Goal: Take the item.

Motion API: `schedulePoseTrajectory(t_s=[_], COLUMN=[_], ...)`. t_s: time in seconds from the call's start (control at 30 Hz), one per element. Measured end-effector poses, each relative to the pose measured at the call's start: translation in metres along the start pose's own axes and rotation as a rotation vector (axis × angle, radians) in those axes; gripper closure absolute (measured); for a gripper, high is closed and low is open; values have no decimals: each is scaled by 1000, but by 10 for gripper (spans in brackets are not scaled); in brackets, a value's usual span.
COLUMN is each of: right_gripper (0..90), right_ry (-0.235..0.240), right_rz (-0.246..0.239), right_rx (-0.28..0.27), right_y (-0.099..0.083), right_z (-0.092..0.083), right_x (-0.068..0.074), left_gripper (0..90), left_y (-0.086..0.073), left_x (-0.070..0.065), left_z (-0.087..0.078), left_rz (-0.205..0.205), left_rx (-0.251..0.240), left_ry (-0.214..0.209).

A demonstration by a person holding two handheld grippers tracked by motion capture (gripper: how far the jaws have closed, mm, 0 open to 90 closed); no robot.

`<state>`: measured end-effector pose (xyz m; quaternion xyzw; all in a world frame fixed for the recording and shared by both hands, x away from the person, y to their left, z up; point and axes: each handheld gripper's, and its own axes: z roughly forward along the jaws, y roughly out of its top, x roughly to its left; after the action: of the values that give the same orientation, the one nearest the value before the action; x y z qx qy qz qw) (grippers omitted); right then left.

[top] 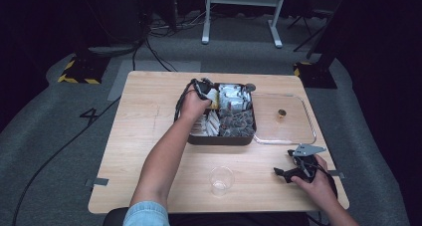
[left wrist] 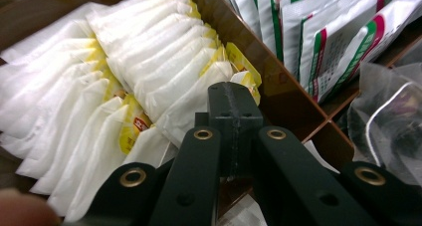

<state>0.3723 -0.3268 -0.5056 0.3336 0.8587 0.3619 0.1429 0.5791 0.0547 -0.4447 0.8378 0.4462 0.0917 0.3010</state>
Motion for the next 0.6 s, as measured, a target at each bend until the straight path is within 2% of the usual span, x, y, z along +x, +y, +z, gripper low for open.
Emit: schedulePoseTrajectory(t_s=[0.13,0.37,0.6], right_gripper=[26,26,26], right_ry=[0,0,0], right_rz=[0,0,0], right_rx=[0,0,0], right_y=[0,0,0], right_z=[0,0,0], right_x=[0,0,0], left_gripper=[900,900,900], left_y=[1,5,10], left_x=[3,2,5], left_z=[-5,-17,-41], left_rz=[-4,33,47], left_rx=[-21,-55,-103], left_ry=[-9,-26,-46])
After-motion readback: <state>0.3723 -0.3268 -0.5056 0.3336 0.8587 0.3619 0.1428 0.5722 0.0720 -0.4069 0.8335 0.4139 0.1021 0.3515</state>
